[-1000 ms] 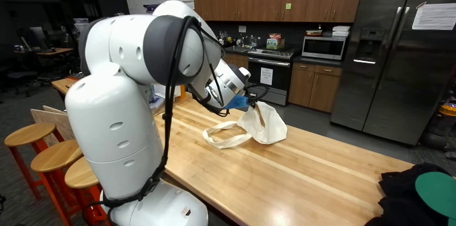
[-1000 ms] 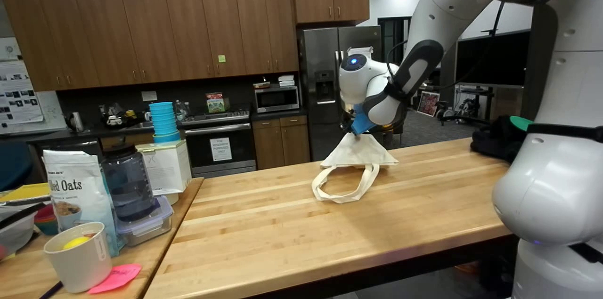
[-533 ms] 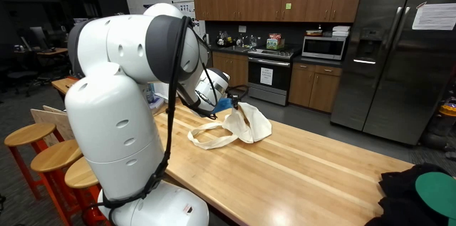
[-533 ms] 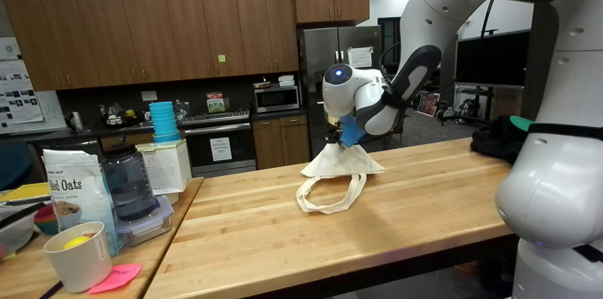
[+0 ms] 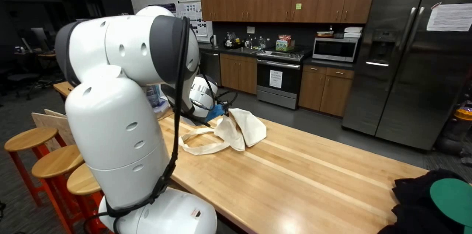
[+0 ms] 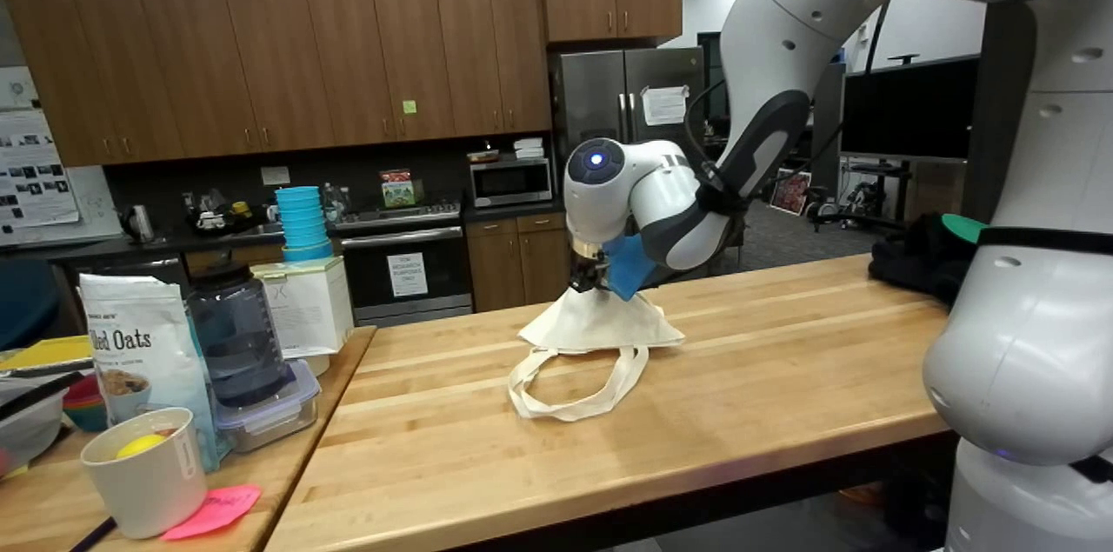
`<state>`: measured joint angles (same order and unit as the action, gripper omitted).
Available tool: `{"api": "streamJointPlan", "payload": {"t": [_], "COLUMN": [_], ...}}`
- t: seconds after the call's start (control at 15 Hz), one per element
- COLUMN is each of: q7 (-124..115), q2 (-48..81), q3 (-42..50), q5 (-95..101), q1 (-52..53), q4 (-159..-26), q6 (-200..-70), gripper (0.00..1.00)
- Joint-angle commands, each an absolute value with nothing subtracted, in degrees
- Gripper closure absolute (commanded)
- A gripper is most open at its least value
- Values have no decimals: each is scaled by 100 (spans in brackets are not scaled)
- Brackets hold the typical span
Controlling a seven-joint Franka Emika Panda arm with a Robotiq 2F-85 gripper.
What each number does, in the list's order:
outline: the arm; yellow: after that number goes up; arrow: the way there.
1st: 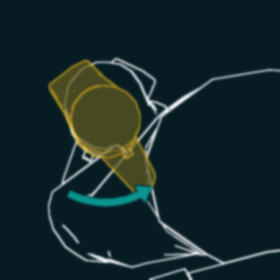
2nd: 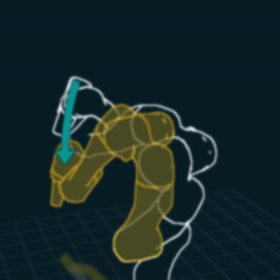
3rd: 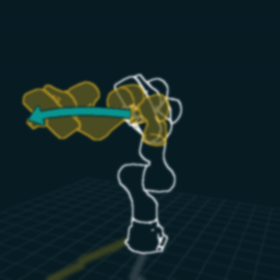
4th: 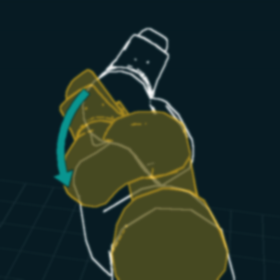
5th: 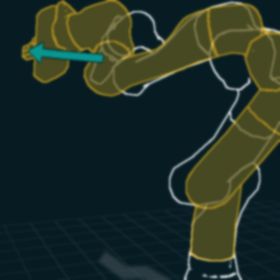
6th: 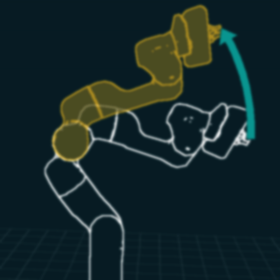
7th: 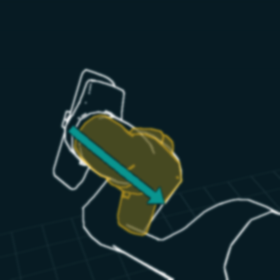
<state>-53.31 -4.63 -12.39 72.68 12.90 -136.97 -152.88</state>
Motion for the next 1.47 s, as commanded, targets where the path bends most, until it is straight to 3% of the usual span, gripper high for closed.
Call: {"api": "streamJointPlan", "payload": {"t": [0.0, 0.93, 1.4], "q7": [-5607, -4744, -3858], "q2": [-816, -1319, -1175], "q3": [-1424, -1856, -2588], "q5": [7439, 6560, 5500], "q1": [1436, 1804, 2274], "q4": [-13967, -14079, -13768], "q6": [-15198, -15067, -13981], "gripper": [99, 99, 99]}}
